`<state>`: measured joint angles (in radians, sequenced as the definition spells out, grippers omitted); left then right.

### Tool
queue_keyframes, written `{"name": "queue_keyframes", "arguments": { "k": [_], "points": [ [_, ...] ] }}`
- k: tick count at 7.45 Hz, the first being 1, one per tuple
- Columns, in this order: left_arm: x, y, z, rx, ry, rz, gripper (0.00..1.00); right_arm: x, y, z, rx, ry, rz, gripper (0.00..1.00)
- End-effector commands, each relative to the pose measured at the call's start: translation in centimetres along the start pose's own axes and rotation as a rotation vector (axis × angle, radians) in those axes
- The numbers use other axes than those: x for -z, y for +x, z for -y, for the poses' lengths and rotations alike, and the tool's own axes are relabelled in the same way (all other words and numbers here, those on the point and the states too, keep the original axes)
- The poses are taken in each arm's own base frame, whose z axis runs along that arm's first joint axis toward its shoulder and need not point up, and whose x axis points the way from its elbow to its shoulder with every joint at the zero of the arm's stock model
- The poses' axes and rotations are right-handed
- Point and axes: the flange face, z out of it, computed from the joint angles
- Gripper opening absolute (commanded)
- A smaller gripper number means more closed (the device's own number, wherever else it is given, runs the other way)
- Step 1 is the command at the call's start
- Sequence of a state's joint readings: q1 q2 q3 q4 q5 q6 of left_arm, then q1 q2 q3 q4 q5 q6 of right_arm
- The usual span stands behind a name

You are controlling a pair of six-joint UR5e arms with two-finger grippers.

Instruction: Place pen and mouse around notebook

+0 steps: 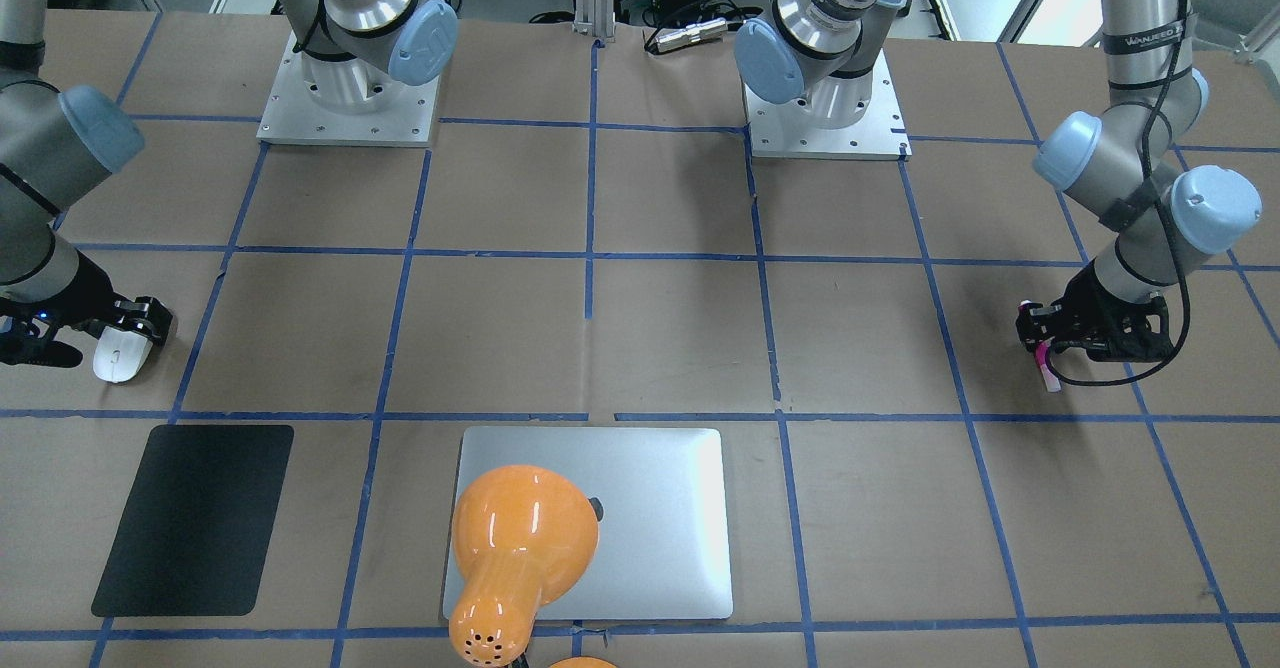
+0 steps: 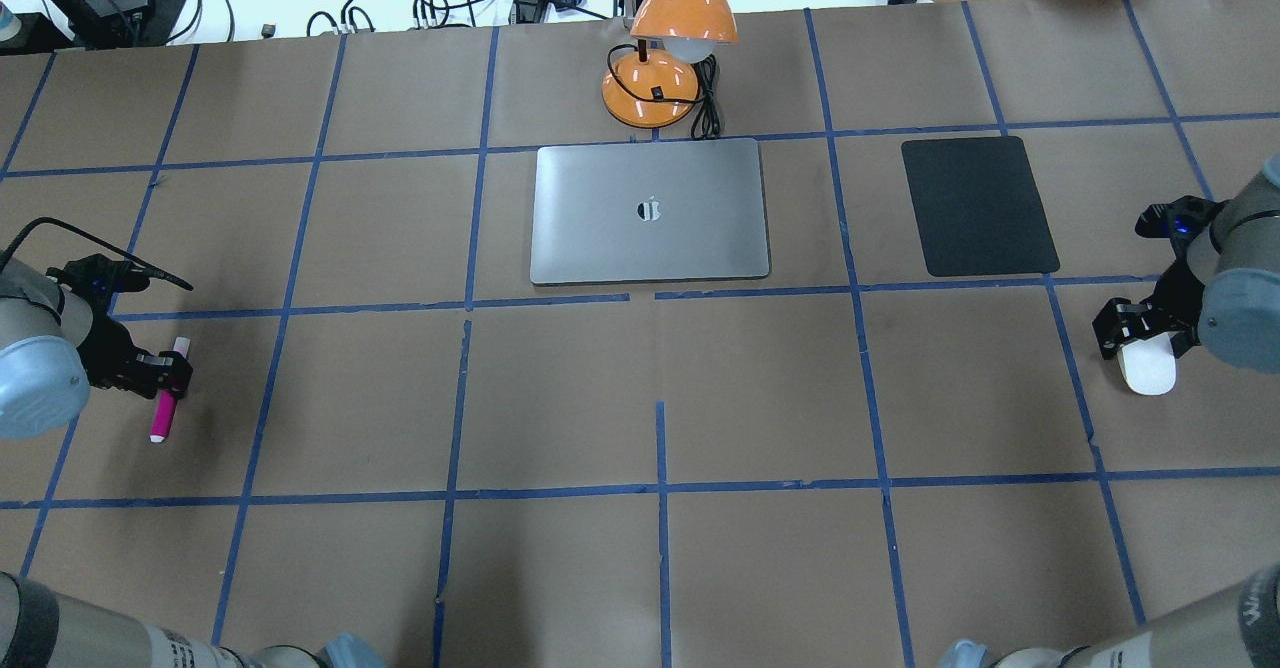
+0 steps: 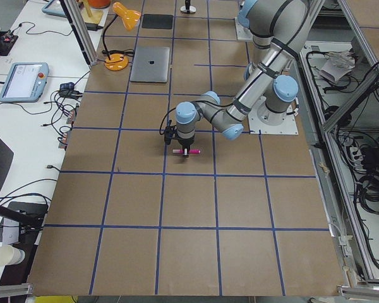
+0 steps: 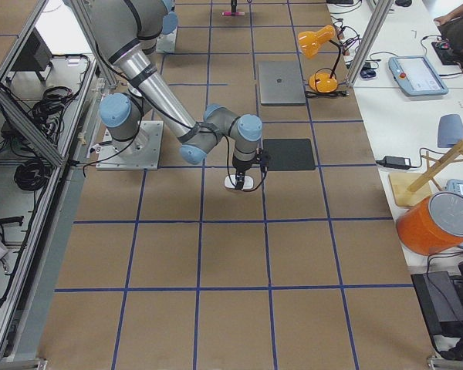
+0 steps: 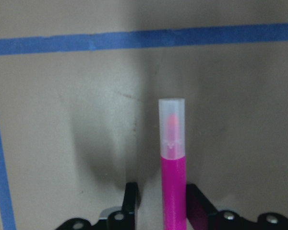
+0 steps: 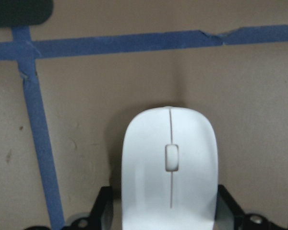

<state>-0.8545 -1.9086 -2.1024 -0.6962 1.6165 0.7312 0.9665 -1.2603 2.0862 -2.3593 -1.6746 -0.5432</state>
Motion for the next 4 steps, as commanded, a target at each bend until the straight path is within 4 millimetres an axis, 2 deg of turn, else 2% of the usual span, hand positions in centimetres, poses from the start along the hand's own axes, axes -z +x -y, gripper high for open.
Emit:
{"name": "queue_keyframes", "arguments": {
  "k": [1,3,4],
  "points": [
    [0.5,0.1,0.0,0.070,0.007,0.005,0.00,1.3,0.2,0.2,0.015,0.001,-0.003,0.21],
    [0.6,0.1,0.1,0.089,0.011,0.005,0.00,5.5,1.8,3.8,0.017,0.067,-0.029,0.21],
    [0.7,0.0,0.1,0.091,0.012,0.008,0.00,7.5,-0.1,6.4,0.041,0.081,0.015,0.21]
  ]
}}
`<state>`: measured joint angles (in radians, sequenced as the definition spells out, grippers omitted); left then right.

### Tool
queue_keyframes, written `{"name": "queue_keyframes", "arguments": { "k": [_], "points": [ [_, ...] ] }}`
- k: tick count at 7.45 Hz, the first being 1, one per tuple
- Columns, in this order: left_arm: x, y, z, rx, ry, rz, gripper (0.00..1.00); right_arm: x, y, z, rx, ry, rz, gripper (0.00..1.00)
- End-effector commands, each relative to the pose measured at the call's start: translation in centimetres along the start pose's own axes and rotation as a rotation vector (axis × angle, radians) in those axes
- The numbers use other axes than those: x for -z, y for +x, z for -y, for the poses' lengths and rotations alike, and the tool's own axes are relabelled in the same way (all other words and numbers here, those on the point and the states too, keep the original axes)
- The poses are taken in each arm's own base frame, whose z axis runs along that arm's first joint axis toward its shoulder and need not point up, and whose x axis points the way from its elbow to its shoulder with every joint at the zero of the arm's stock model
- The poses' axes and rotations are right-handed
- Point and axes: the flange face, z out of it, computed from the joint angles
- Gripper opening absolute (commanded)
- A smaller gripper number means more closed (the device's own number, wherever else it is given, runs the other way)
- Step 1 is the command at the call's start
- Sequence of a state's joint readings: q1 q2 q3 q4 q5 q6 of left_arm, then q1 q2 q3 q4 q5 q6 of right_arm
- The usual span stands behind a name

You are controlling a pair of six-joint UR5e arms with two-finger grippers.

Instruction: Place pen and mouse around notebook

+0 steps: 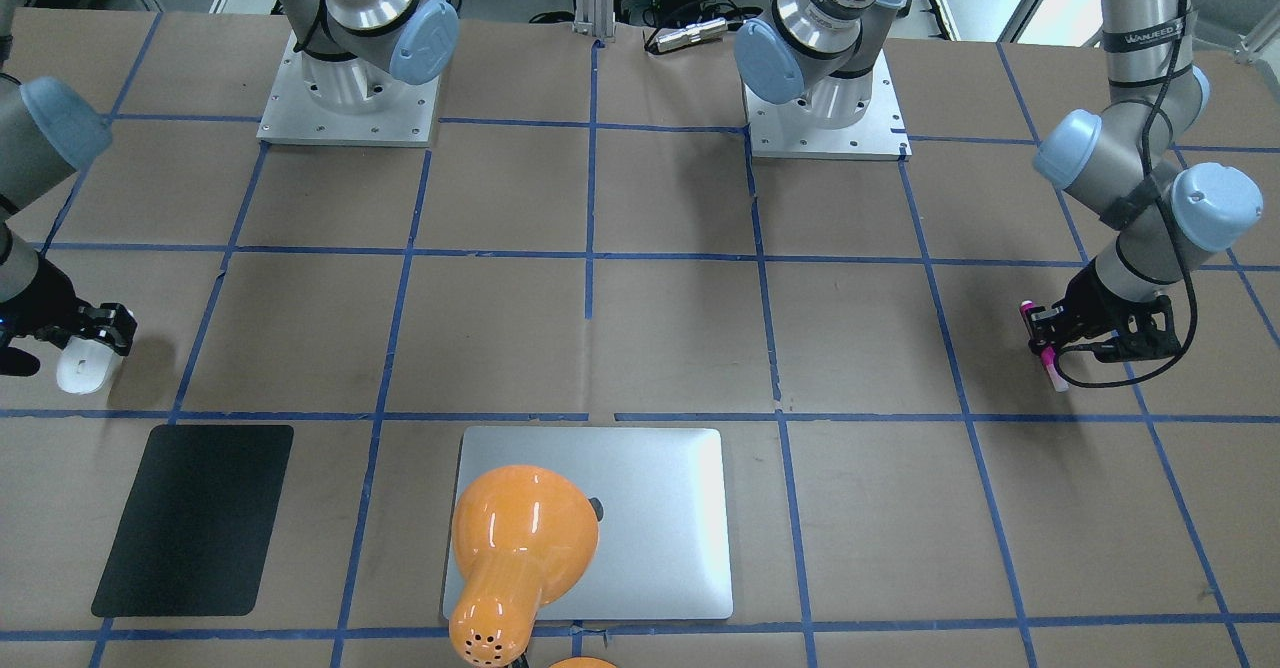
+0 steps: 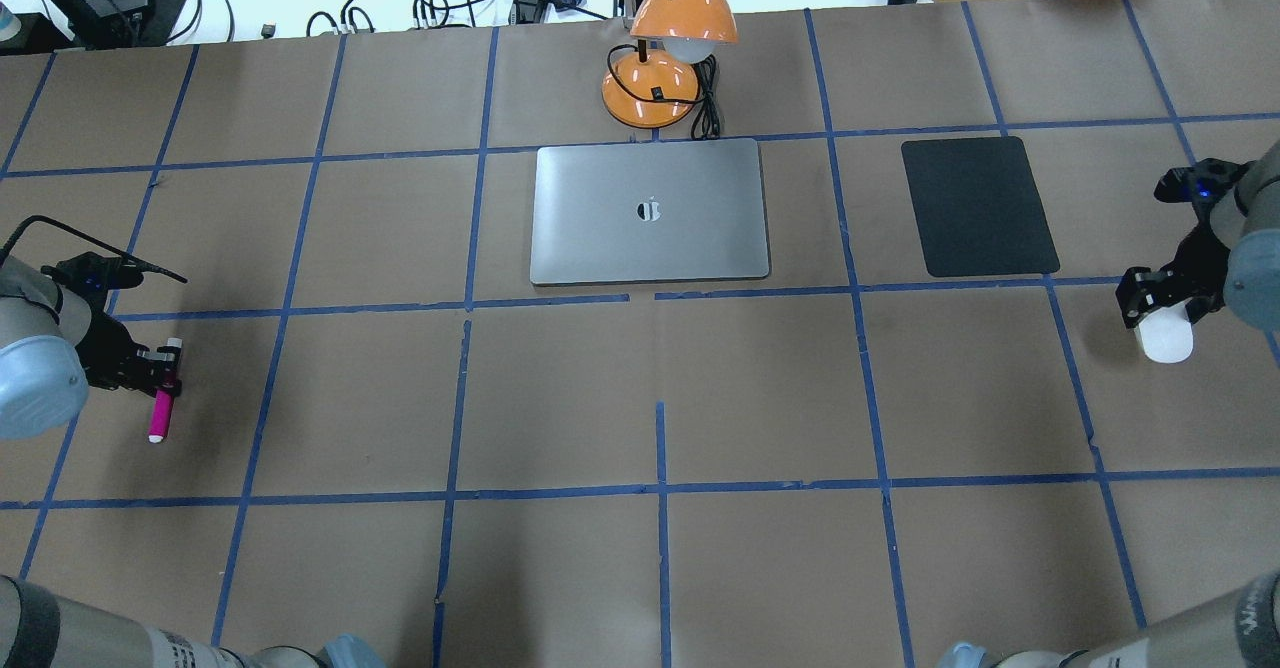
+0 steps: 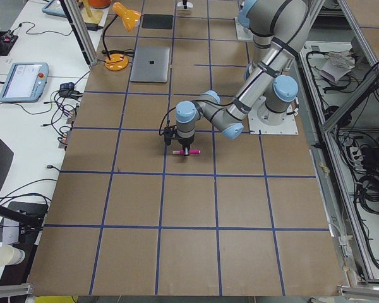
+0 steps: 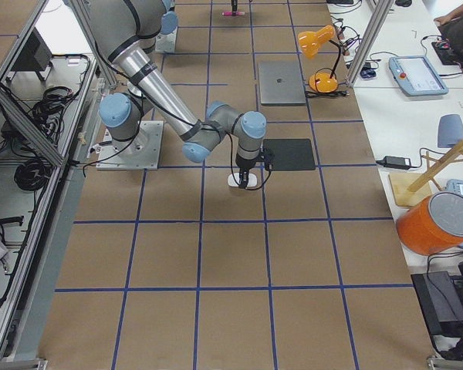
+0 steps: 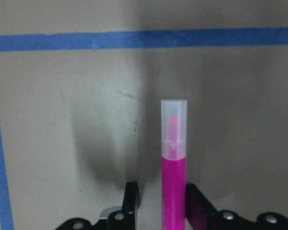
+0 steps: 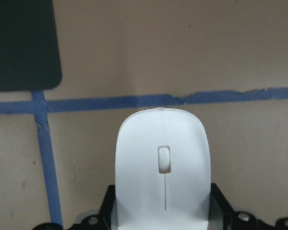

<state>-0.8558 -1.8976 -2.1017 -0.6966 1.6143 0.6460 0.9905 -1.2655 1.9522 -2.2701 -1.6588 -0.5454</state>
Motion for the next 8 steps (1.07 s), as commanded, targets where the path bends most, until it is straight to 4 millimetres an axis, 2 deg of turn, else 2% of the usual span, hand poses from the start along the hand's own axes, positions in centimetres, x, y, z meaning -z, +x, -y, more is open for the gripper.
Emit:
{"name": "queue_keyframes", "arguments": {
  "k": [1,2,3,4,5,6,7,8],
  "points": [
    [0.2,0.0,0.1,0.016,0.004,0.003,0.00,4.7,-6.6,7.1,0.071,0.082,0.050,0.21],
    [0.6,0.1,0.1,0.066,0.010,0.005,0.00,2.6,-11.1,10.2,0.020,0.064,0.077,0.21],
    [1.2,0.6,0.2,0.121,0.011,0.004,0.00,-0.6,-14.4,12.1,0.030,0.026,0.089,0.22],
    [2.1,2.3,0.8,0.221,0.026,0.014,0.00,-0.8,-16.0,12.4,0.050,0.023,0.083,0.22],
    [2.8,6.4,1.9,0.326,0.030,0.012,0.00,-0.8,-15.9,12.8,0.051,0.027,0.080,0.24],
    [3.4,12.4,3.0,0.416,0.035,0.005,0.00,-0.9,-15.9,13.0,0.054,0.033,0.085,0.38],
    [3.9,19.6,3.4,0.528,0.046,-0.004,0.00,-1.0,-15.8,13.1,0.053,0.034,0.086,0.58],
    [4.6,26.8,3.1,0.695,0.060,-0.026,0.00,-1.3,-15.8,13.2,0.048,0.031,0.090,1.00]
  ]
}}
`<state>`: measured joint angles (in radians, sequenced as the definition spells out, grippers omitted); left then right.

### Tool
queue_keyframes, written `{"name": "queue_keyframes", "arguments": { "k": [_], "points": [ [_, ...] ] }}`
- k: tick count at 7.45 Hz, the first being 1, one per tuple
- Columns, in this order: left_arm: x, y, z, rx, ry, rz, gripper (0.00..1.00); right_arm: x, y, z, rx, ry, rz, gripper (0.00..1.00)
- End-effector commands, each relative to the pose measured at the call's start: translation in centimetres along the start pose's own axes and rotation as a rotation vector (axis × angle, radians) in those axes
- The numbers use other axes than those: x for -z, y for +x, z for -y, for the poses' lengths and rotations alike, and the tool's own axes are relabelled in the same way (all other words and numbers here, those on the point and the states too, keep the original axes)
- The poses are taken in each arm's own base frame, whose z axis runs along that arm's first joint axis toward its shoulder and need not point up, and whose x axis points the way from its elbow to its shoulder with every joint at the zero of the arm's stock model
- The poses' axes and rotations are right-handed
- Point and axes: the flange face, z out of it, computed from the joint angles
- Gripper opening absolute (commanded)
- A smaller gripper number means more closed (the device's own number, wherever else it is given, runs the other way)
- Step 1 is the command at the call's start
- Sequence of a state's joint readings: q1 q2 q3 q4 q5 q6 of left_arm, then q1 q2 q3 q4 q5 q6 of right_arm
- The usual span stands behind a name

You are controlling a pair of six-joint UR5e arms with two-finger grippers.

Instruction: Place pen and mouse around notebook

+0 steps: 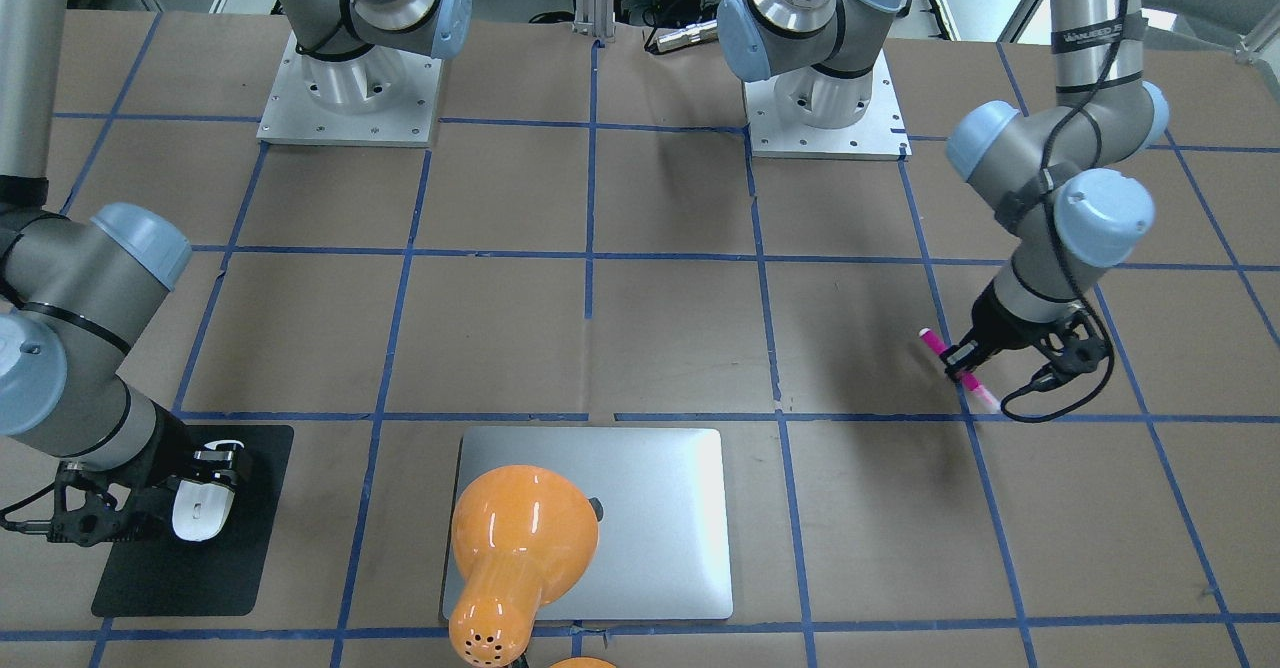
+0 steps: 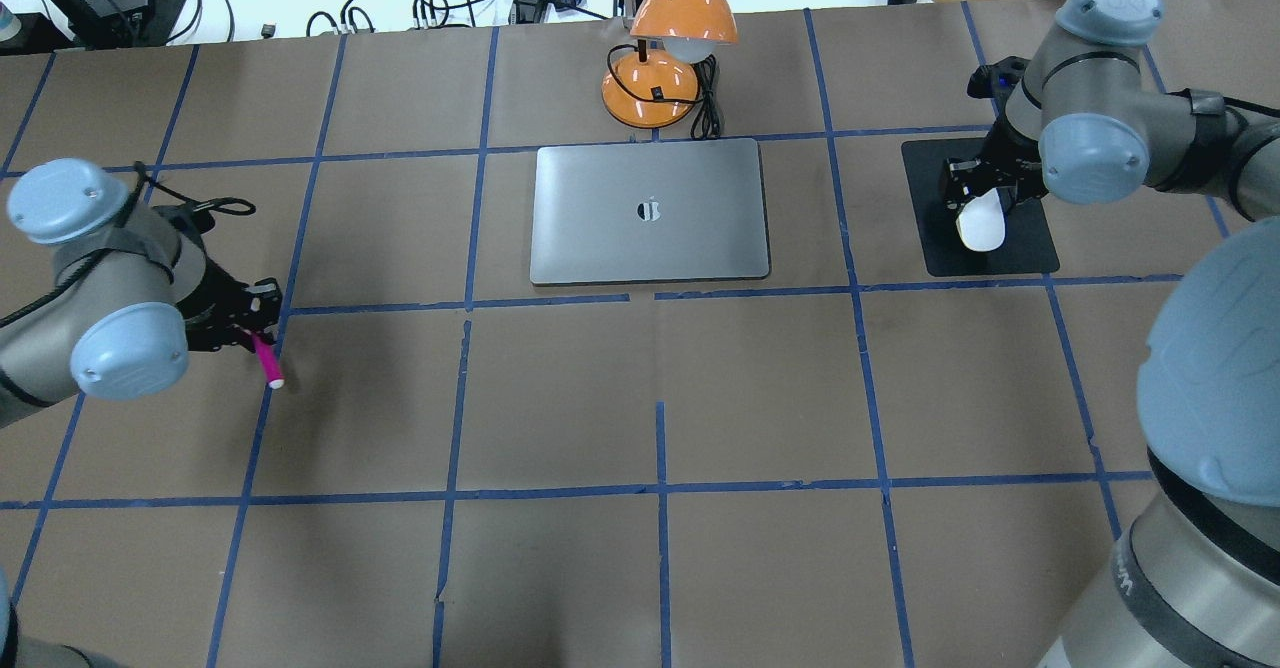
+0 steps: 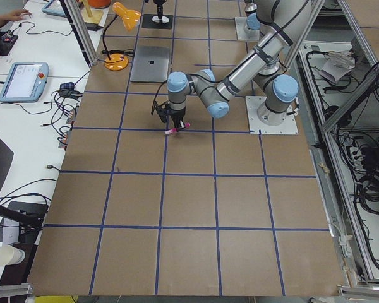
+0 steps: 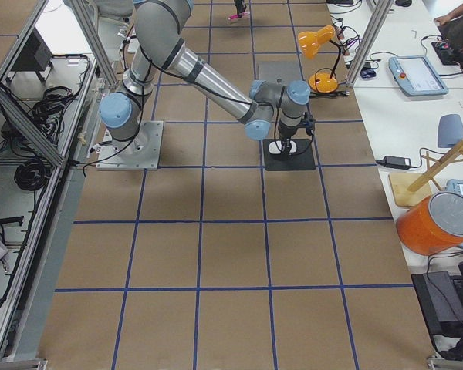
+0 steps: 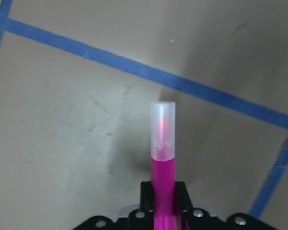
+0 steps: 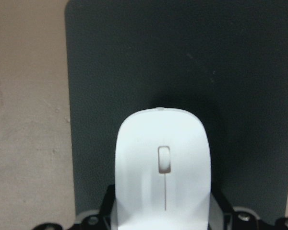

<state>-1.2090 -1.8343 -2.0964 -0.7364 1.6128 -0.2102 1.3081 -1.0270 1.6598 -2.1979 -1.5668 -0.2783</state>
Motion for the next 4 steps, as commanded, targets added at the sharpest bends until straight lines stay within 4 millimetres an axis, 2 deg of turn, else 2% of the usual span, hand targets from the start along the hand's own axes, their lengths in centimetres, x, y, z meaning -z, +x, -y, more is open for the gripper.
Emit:
{"name": "queue_keyframes", "arguments": {
  "k": [1,2,3,4],
  "points": [
    [1.2,13.4,-8.7,0.324,0.014,-0.034,0.00,-0.1,0.1,0.4,-0.002,0.006,-0.004,1.00],
    [0.9,18.0,-13.5,0.448,0.011,-0.029,0.00,0.6,0.3,0.3,-0.003,0.014,-0.015,1.00],
    [1.5,22.3,-18.1,0.550,0.011,-0.049,0.00,0.9,0.2,0.5,-0.002,0.012,-0.012,1.00],
    [3.3,25.9,-21.7,0.601,0.015,-0.084,0.00,0.8,0.1,0.3,-0.002,-0.001,-0.007,1.00]
  ]
}}
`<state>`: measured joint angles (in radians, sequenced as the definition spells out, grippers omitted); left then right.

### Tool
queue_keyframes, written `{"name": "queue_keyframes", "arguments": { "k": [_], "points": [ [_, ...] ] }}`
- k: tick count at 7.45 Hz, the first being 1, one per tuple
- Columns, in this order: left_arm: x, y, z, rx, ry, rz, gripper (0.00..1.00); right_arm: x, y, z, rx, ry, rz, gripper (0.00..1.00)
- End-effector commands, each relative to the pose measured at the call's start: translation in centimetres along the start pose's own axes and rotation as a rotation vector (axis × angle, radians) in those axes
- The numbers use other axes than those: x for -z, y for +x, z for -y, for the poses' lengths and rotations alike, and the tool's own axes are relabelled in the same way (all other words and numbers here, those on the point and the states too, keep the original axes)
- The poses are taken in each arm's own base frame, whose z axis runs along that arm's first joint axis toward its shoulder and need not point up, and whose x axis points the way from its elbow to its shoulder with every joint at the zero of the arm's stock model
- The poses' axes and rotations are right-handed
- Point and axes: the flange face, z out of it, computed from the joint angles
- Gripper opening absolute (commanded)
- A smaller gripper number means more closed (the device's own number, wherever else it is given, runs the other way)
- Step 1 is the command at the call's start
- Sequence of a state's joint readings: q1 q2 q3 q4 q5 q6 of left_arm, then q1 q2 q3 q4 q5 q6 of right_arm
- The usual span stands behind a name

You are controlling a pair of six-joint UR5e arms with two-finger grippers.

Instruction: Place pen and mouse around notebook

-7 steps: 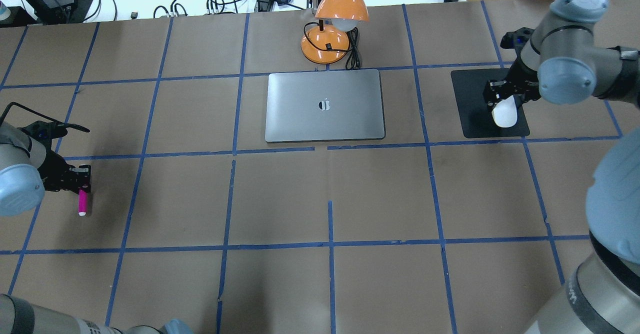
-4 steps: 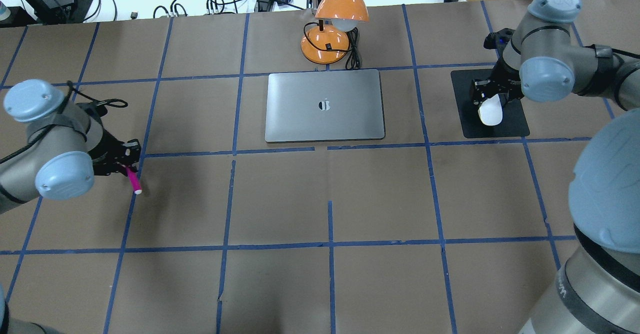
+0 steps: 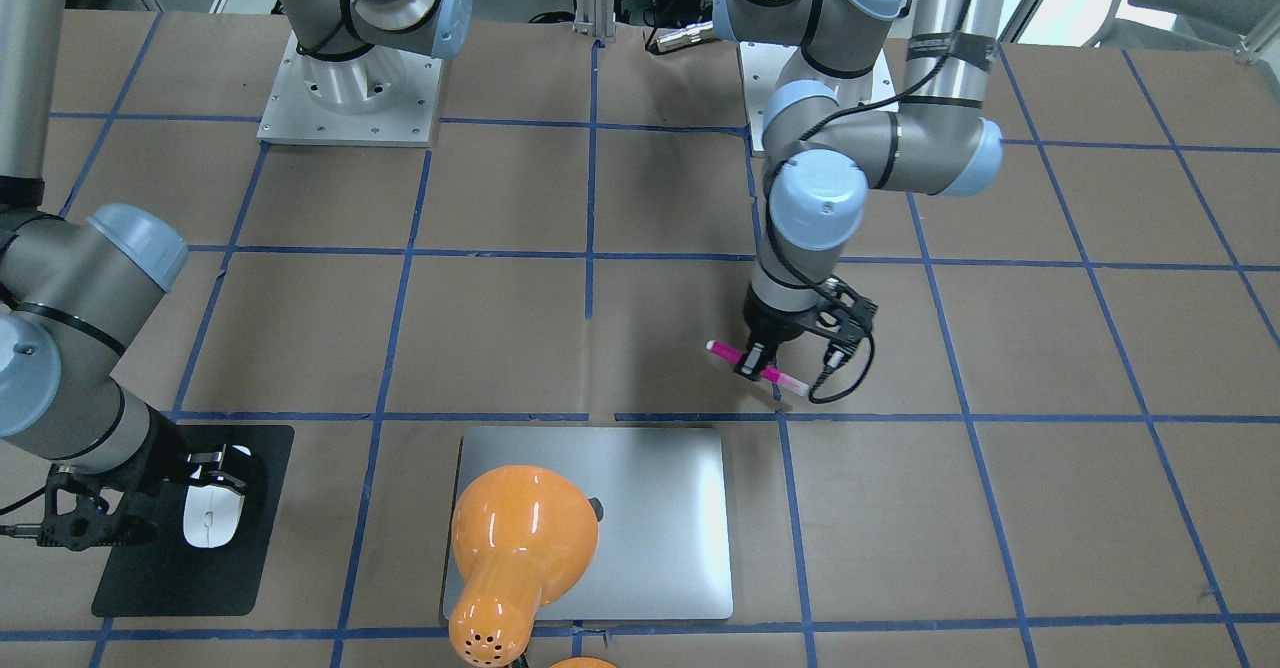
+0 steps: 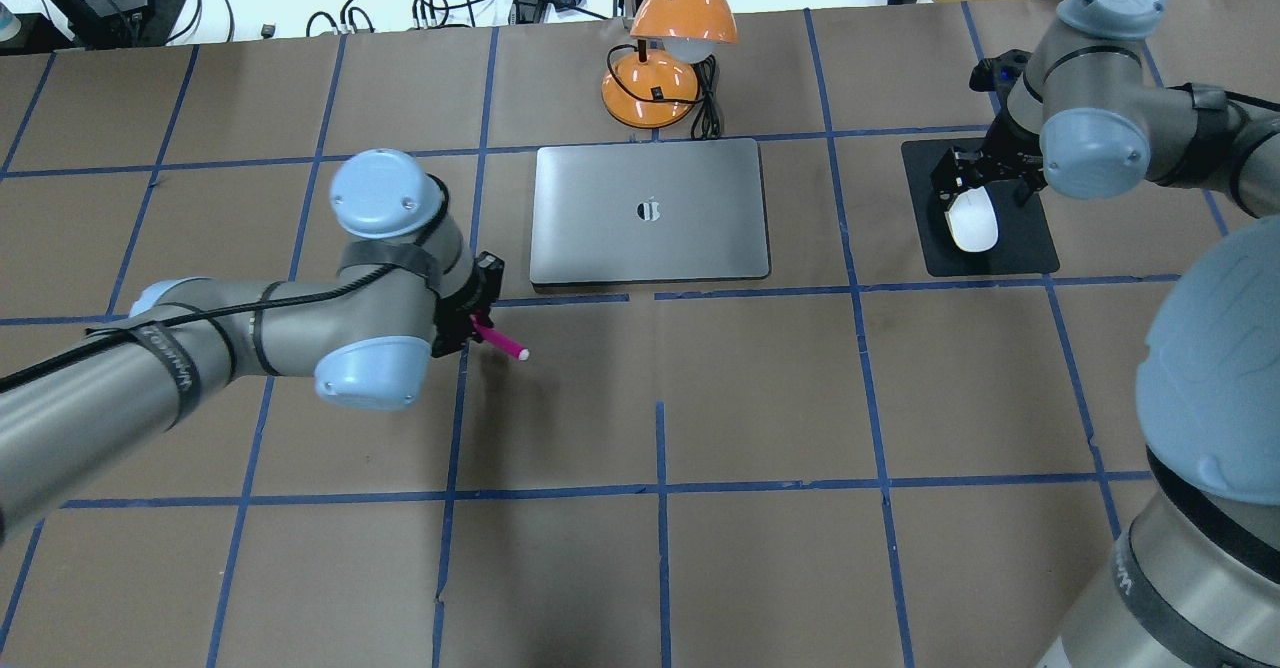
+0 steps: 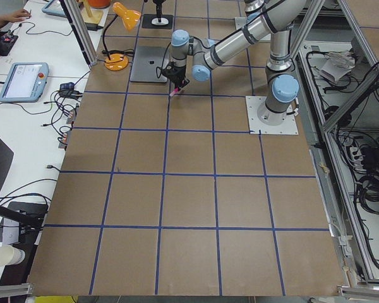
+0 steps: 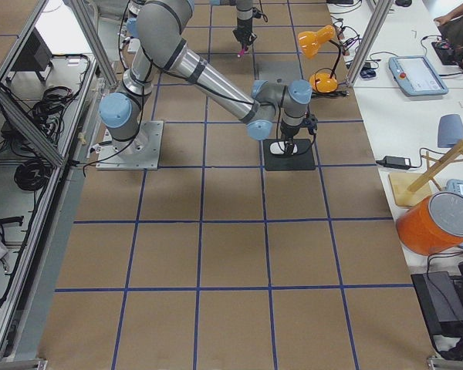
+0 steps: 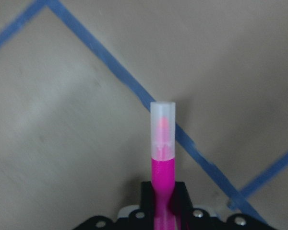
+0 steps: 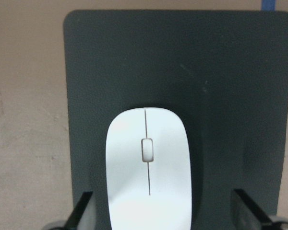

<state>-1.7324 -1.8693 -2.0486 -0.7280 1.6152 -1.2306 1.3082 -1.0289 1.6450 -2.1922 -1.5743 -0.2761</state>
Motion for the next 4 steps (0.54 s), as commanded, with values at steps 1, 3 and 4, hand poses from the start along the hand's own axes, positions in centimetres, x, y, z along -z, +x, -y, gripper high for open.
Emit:
{"name": "queue_keyframes", "arguments": {
  "k": [1,3,4],
  "points": [
    [1.6,2.0,-10.9,0.173,-0.047,-0.015,0.00,1.4,0.1,0.1,0.000,0.004,-0.004,1.00],
    [0.3,2.3,-14.0,0.285,-0.116,0.012,0.00,6.1,-0.3,0.6,0.006,-0.006,-0.004,1.00],
    [-0.6,2.5,-14.4,0.307,-0.140,0.027,0.00,8.1,-0.2,0.8,0.007,-0.012,-0.006,1.00]
  ]
}}
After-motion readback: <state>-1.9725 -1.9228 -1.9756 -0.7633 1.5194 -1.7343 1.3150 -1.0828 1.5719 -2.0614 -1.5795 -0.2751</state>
